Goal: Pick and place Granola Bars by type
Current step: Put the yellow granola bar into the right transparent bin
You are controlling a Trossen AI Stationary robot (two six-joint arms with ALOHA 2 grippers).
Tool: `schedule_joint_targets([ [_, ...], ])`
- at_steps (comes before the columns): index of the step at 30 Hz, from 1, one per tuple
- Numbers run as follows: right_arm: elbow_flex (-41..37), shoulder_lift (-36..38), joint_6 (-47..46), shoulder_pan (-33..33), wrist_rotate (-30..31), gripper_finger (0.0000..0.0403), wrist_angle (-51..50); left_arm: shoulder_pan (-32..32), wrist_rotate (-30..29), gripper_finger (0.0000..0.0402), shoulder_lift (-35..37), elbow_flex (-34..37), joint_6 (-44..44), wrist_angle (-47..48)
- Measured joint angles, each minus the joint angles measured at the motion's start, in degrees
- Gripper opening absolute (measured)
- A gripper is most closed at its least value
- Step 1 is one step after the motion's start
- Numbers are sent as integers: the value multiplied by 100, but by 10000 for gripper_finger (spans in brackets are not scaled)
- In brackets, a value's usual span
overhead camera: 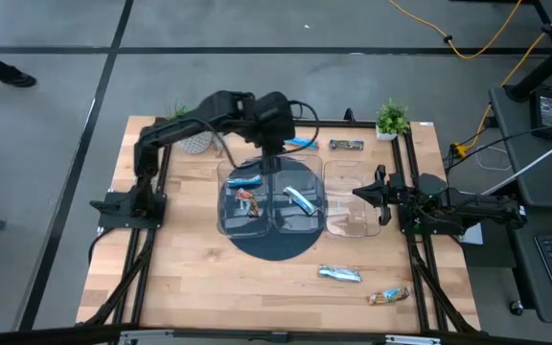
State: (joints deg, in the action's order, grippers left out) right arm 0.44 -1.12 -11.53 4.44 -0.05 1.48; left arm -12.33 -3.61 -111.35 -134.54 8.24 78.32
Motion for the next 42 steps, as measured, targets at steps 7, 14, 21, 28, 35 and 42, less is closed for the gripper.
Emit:
schedule_joint_targets([
  [7, 1, -1, -1, 1, -2, 8, -4, 35, 626, 50, 879, 568, -275, -91],
  [14, 0, 1, 0, 1, -2, 8, -7, 100, 144, 40, 2698, 3020, -1156, -2046],
  [21, 1, 1, 0, 1, -11, 8, -9, 921, -497, 32, 4385, 5800, -2088, -4772],
  [28, 1, 1, -484, 1, 10, 8, -1, 1937, -1973, 31, 5149, 7189, -3005, -5749],
  [35, 1, -1, -672, 1, 343, 8, 529, 2664, -2648, 31, 5206, 7406, -3082, -5759],
  [42, 0, 1, -919, -1, 341, 8, 1645, 3011, -2731, 31, 5277, 7407, -2605, -5760],
])
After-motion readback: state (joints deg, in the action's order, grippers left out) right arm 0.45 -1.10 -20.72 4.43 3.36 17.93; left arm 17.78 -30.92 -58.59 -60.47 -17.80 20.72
